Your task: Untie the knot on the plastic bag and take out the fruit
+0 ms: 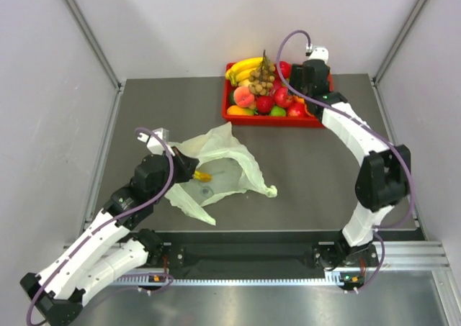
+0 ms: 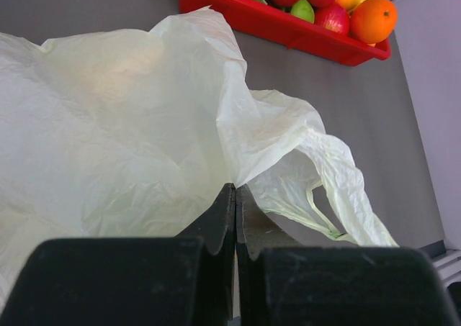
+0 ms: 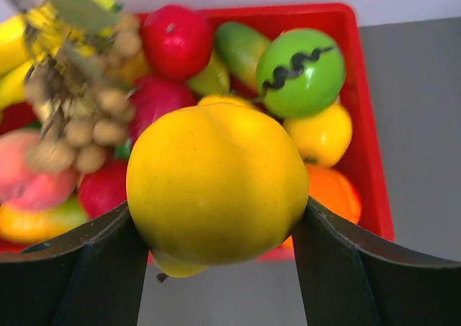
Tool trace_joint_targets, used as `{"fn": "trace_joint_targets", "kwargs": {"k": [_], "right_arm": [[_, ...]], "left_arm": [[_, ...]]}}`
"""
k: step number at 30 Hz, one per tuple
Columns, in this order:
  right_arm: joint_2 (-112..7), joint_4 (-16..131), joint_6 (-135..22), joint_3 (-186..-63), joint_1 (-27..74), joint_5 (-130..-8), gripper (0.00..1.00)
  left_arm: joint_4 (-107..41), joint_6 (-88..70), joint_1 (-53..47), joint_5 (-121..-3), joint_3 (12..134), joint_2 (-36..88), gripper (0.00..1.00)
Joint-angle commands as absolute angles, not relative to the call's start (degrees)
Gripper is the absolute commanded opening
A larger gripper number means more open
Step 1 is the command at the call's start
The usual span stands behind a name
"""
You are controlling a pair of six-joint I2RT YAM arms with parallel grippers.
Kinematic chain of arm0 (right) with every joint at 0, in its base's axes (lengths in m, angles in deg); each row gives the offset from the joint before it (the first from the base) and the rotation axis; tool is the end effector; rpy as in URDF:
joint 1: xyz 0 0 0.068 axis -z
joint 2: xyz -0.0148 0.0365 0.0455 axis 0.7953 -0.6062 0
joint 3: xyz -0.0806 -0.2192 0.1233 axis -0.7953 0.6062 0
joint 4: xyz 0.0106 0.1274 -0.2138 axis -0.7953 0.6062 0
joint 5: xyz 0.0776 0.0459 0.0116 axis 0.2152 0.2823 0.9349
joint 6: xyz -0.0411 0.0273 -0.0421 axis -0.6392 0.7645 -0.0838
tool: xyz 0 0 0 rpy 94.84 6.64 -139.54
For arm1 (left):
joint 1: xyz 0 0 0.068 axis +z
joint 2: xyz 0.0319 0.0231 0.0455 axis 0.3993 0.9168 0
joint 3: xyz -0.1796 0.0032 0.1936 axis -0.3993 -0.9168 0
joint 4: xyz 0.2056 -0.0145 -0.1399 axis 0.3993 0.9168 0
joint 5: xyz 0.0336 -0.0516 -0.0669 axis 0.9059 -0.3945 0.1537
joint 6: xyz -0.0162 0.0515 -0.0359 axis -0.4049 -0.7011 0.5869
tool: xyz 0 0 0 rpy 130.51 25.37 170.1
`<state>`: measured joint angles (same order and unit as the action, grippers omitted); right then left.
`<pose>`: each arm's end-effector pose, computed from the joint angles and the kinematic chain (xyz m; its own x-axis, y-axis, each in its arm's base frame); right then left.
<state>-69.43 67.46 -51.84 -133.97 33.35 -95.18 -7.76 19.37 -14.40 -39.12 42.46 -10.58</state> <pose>0.3905 0.1197 0.3221 -0.3790 0.0626 -0.9233 0.0401 0.9979 0.0513 0.1382 -0.0916 0.3017 -0.4753 -0.4250 -0.7704 0.1353 0.8299 -0.5413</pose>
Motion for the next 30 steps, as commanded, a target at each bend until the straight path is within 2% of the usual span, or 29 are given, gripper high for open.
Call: {"fn": "trace_joint_targets", "kwargs": {"k": [1,5,10,13,15,17,19,20,21,24,30], "right_arm": [[-75.7,66.3,-51.6,-146.6,35.5,-100.4,0.0],[-87.2,73.0,-54.8,-160.8,36.7,-97.7,0.05],[-96.8,75.7,-58.8,-172.1,36.8,-98.1,0.19],[-99.3,75.8,-61.1,-175.0,37.0,-98.4,0.22],[-99.8,75.2,-62.1,-175.2,37.1,-98.5,0.29],[-100.3,75.1,-62.6,-175.6,37.3,-98.6,0.3],[-100.5,75.3,-64.9,-175.6,37.3,-98.5,0.35],[-100.7,75.3,-65.3,-175.6,37.4,-98.4,0.38],[-100.9,75.5,-65.5,-175.7,37.4,-98.3,0.46],[-101.2,76.2,-66.7,-175.7,37.3,-98.1,0.6],[-100.7,77.0,-68.1,-175.7,37.3,-97.0,0.8]], "left_arm": [[-6.7,19.1,-14.4,-38.1,45.0,-12.6,0.0],[-6.4,19.4,-14.4,-37.9,44.2,-13.8,0.0],[-6.7,19.7,-14.4,-38.9,43.8,-13.6,0.0],[-6.5,19.6,-14.3,-38.9,43.8,-14.0,0.0],[-6.2,19.5,-14.4,-38.4,43.8,-14.3,0.0],[-6.0,19.5,-14.3,-38.3,43.6,-14.9,0.0],[-5.9,19.7,-14.3,-38.3,43.5,-15.0,0.0],[-5.8,19.6,-14.3,-38.3,43.5,-15.1,0.0],[-5.8,19.6,-14.4,-38.3,43.4,-15.3,0.0],[-5.8,19.7,-14.4,-38.5,43.5,-15.5,0.0],[-5.0,19.8,-14.4,-38.2,44.0,-16.4,0.0]]}}
